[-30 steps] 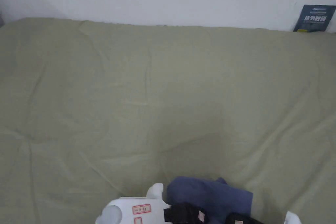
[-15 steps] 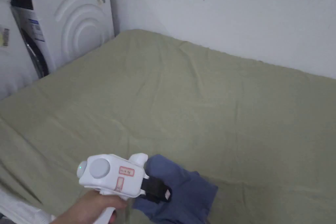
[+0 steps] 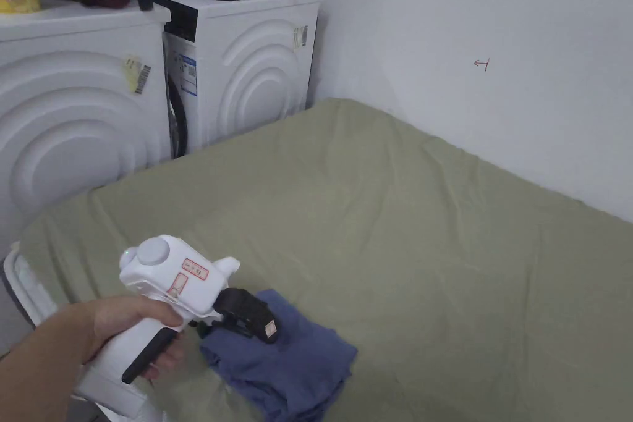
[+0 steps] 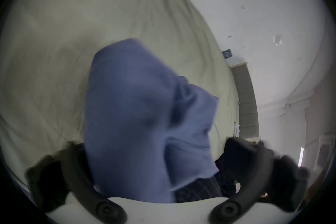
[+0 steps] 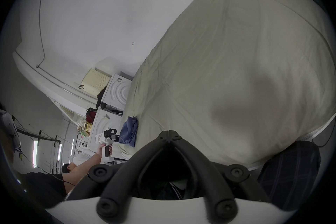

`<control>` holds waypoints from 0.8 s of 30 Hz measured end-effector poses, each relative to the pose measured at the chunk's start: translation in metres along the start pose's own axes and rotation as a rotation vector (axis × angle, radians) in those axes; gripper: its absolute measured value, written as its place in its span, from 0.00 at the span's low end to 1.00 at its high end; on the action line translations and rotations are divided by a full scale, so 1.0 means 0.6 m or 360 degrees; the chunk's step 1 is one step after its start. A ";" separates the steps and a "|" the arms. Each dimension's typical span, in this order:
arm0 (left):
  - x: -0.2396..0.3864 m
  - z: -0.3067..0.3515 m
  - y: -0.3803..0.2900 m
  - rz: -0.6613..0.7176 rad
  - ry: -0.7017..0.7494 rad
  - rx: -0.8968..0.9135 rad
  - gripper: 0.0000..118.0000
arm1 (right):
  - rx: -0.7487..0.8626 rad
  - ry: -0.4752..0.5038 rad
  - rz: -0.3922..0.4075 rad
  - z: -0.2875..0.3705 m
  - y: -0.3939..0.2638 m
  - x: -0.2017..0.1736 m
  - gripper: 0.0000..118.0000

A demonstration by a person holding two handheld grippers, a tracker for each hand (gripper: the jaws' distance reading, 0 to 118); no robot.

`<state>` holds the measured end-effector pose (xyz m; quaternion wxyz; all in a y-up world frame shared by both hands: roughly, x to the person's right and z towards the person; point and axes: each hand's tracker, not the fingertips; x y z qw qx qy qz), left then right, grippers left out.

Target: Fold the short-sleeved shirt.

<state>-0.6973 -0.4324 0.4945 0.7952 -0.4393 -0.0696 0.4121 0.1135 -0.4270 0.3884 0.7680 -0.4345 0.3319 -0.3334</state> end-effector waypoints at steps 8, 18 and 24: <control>0.042 0.148 -0.072 0.0161 0.0737 0.0350 0.66 | 0.0023 -0.0014 0.0105 0.015 -0.006 -0.002 0.00; 0.377 0.119 -0.223 -0.0486 0.0813 0.1169 0.08 | 0.0164 -0.0360 0.0620 0.069 0.050 -0.112 0.00; 0.632 0.069 -0.308 -0.0927 0.0533 0.1467 0.08 | 0.0649 -0.0442 0.0976 0.167 0.127 -0.279 0.00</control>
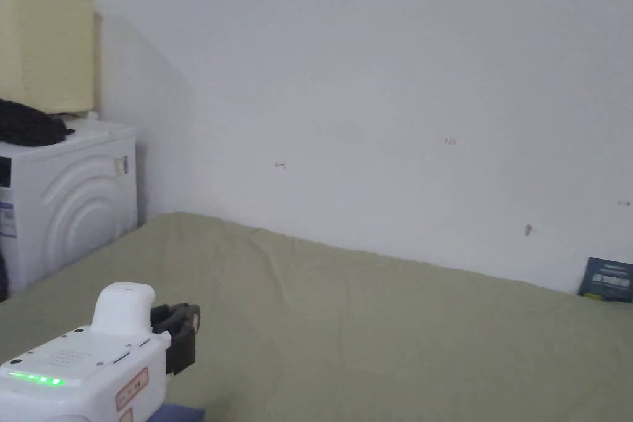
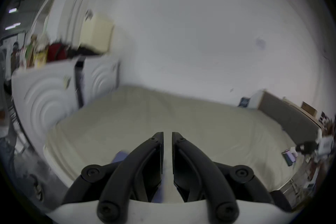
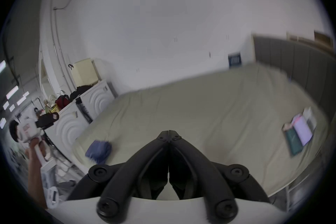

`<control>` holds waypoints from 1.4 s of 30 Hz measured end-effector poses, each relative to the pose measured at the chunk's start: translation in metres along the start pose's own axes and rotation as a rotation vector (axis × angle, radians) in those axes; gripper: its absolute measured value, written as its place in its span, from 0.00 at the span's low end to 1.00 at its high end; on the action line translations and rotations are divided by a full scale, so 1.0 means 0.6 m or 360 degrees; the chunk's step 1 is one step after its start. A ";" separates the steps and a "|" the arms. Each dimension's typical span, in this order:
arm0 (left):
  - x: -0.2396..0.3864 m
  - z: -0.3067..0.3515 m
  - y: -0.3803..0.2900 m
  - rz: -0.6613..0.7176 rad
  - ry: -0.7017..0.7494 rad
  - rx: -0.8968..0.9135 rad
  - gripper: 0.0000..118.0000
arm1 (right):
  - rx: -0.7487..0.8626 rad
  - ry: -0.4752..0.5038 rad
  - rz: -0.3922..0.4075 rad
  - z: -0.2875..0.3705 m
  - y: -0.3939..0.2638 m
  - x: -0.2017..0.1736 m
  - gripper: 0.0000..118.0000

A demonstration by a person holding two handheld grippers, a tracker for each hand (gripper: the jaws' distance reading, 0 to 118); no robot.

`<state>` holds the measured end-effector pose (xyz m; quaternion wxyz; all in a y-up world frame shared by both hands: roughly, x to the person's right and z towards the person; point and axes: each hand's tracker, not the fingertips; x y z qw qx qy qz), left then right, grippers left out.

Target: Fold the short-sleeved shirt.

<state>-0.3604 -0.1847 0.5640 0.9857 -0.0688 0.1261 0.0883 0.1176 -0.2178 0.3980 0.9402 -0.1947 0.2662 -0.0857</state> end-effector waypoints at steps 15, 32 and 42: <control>0.260 0.028 0.112 -0.0352 -0.0101 0.0376 0.08 | 0.0572 -0.0283 0.0371 0.058 0.175 -0.074 0.00; 0.278 0.007 0.039 -0.0282 -0.0159 0.0199 0.08 | 0.0509 -0.0272 0.0456 0.047 0.108 -0.071 0.02; 0.282 0.009 0.048 -0.0272 -0.0163 0.0196 0.64 | 0.0494 -0.0244 0.0404 0.050 0.108 -0.072 0.82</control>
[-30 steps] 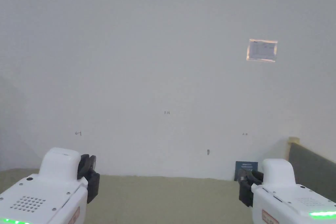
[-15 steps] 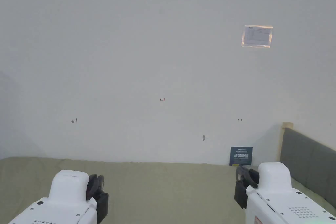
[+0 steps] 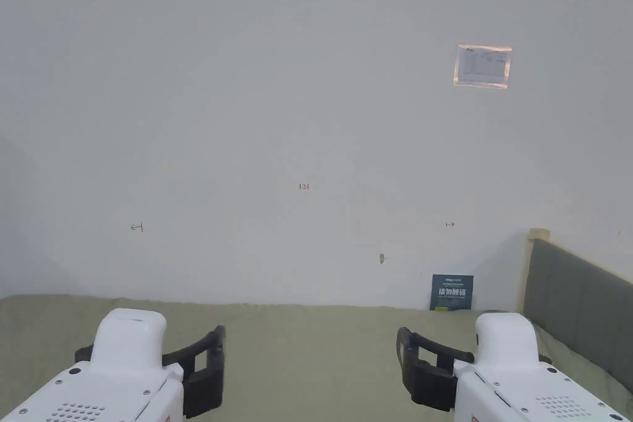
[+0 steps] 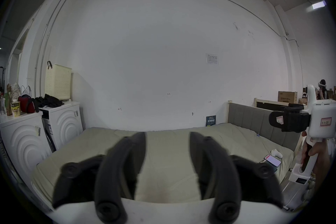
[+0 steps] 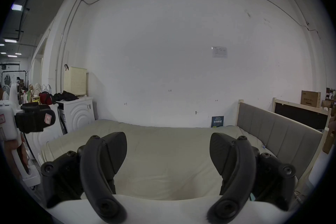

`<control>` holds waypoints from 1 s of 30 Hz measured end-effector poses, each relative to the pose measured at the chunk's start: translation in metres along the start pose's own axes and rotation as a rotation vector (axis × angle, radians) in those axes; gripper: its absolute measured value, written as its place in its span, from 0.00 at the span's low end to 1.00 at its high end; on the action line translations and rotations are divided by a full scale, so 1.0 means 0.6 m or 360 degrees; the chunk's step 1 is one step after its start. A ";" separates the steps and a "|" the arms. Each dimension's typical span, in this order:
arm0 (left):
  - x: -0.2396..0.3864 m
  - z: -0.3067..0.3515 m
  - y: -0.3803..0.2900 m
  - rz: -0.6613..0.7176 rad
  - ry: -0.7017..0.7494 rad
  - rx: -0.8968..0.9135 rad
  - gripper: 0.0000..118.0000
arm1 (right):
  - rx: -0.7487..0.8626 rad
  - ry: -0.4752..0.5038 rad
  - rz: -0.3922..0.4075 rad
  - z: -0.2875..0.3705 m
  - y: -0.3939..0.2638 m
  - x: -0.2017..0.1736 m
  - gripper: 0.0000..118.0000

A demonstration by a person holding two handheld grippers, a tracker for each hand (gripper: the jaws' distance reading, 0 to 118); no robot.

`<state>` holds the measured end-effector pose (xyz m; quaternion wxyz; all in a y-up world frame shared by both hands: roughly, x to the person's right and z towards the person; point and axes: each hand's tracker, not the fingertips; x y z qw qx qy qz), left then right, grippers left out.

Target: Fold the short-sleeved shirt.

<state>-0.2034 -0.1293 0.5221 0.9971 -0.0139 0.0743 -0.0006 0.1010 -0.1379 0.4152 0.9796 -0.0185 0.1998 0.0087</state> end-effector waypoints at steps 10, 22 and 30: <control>0.006 0.000 0.001 -0.0009 -0.0008 0.0035 1.00 | -0.0080 0.0102 -0.0147 -0.005 0.011 0.002 0.96; 0.001 0.000 -0.002 0.0014 0.0008 -0.0002 1.00 | -0.0079 -0.0028 -0.0312 0.012 0.069 0.005 0.96; -0.005 -0.001 -0.002 0.0021 0.0022 0.0001 1.00 | -0.0038 0.0072 -0.0335 0.010 0.062 -0.002 0.96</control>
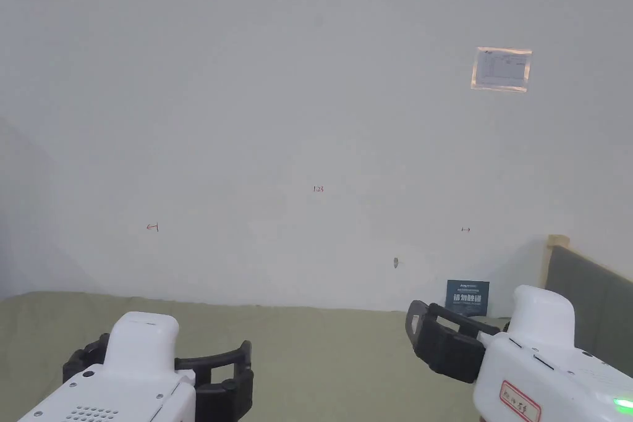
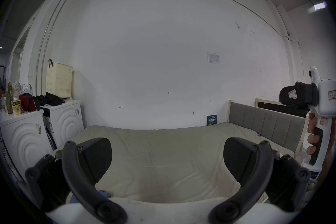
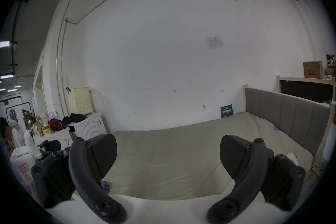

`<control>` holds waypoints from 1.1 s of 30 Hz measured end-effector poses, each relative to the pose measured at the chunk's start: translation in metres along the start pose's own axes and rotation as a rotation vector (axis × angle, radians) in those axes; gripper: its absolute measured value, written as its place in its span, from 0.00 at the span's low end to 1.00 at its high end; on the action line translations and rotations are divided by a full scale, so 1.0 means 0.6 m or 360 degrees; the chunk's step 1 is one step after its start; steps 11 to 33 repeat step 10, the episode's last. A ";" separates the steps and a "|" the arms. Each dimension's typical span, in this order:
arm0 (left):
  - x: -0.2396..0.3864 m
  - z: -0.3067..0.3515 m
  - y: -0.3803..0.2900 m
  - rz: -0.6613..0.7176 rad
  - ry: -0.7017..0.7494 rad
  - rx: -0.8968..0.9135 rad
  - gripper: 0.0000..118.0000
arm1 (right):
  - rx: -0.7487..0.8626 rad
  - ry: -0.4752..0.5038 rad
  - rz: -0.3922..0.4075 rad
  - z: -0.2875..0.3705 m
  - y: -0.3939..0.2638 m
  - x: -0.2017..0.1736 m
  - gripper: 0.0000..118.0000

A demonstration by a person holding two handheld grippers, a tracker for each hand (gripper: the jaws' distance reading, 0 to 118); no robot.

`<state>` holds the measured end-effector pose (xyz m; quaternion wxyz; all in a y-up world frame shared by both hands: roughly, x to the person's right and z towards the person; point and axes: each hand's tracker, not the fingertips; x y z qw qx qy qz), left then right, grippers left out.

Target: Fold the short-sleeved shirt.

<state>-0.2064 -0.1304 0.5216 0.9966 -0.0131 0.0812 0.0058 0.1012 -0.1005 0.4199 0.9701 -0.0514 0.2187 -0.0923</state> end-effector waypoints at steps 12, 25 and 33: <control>-0.001 -0.001 -0.003 -0.0001 0.0011 -0.0006 1.00 | -0.0023 0.0044 -0.0005 -0.010 -0.005 0.015 0.96; -0.001 -0.001 -0.003 -0.0001 0.0011 -0.0006 1.00 | -0.0023 0.0044 -0.0005 -0.010 -0.005 0.015 0.96; -0.001 -0.001 -0.003 -0.0001 0.0011 -0.0006 1.00 | -0.0023 0.0044 -0.0005 -0.010 -0.005 0.015 0.96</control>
